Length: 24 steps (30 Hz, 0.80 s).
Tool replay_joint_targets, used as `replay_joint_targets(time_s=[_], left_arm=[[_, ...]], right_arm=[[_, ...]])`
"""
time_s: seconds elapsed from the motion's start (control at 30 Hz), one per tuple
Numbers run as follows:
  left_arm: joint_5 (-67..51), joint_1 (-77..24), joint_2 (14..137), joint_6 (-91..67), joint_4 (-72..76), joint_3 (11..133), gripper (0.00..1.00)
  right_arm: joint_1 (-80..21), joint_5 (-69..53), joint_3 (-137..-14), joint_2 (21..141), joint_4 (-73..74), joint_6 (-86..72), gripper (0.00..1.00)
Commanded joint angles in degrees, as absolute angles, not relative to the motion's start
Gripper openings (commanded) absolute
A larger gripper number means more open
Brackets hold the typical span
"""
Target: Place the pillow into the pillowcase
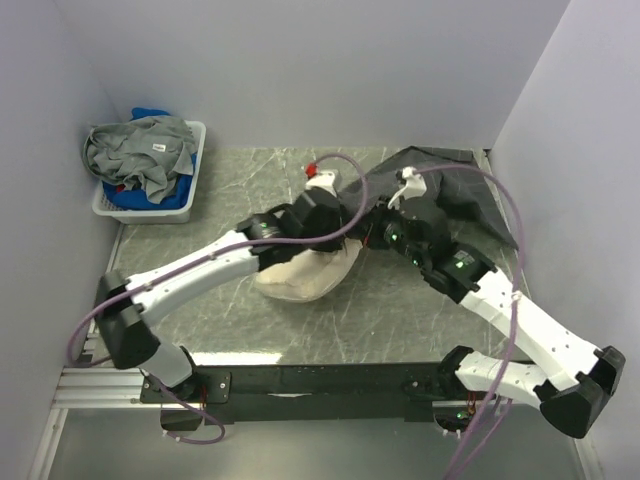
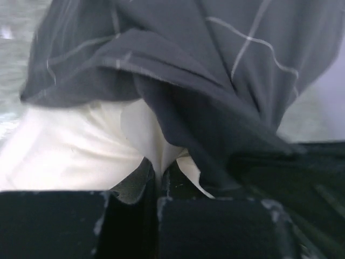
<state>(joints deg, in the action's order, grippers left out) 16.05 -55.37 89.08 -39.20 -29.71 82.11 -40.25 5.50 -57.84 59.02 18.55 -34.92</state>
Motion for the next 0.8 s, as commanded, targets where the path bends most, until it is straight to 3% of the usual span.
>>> replay_joint_targets(time_s=[0.0, 0.17, 0.33, 0.43, 0.47, 0.53, 0.57, 0.67, 0.77], left_arm=[[0.22, -52.92, 80.34, -45.95, -14.86, 84.83, 0.01], [-17.03, -42.99, 74.46, -56.15, -1.79, 73.85, 0.01], [-25.04, -33.59, 73.56, -63.10, 6.67, 59.52, 0.11], [-26.99, -28.58, 74.97, -61.71, 6.69, 53.71, 0.27], [-26.63, -27.43, 75.84, -58.83, 5.98, 53.18, 0.39], [-25.32, -23.31, 76.64, -54.87, 0.22, 54.04, 0.47], [-23.57, -22.16, 76.55, -50.15, -3.48, 56.58, 0.59], [-6.73, -21.09, 74.72, -41.43, -18.86, 64.65, 0.83], [8.66, -21.09, 70.07, -40.07, -25.65, 66.79, 0.95]], right_arm=[[-45.77, 7.02, -73.36, 59.23, 27.47, -33.49, 0.00], [-48.25, 11.77, -82.78, 65.36, 31.20, -32.34, 0.00], [-48.08, 11.34, -79.90, 75.39, 27.35, -31.99, 0.00], [-47.81, 10.55, -77.70, 83.56, 22.60, -30.86, 0.00], [-47.55, 9.76, -77.52, 87.67, 21.11, -30.50, 0.00], [-47.37, 8.09, -79.35, 91.82, 19.95, -29.10, 0.00], [-47.29, 8.00, -81.98, 95.06, 19.86, -28.66, 0.00], [-47.11, 7.03, -86.91, 98.95, 20.74, -27.69, 0.00], [-46.58, 6.16, -89.82, 100.71, 21.09, -27.25, 0.03]])
